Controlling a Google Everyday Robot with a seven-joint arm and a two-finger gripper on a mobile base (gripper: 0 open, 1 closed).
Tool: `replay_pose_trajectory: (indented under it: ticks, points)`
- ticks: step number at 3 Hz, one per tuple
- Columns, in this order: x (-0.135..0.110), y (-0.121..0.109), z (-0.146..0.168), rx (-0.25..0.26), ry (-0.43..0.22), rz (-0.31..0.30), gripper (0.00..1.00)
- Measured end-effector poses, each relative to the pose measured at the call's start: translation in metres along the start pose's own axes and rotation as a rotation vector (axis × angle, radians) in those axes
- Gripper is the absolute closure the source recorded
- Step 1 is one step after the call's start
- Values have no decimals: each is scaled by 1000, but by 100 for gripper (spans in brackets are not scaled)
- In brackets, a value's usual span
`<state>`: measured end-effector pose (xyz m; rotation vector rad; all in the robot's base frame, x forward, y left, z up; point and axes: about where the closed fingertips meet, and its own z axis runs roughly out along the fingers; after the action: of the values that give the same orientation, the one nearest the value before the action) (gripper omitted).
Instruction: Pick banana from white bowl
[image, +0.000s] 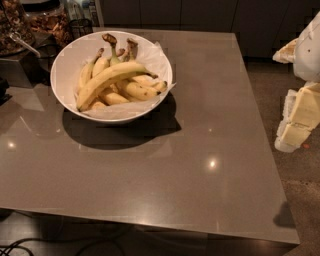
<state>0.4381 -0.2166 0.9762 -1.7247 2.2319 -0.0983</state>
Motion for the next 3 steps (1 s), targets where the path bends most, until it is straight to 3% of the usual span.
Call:
replay_pose_trajectory:
  ticks: [1, 3]
  points:
    - [-1, 0, -1, 2, -2, -1, 0]
    - [-51, -10, 0, -38, 76, -122, 0]
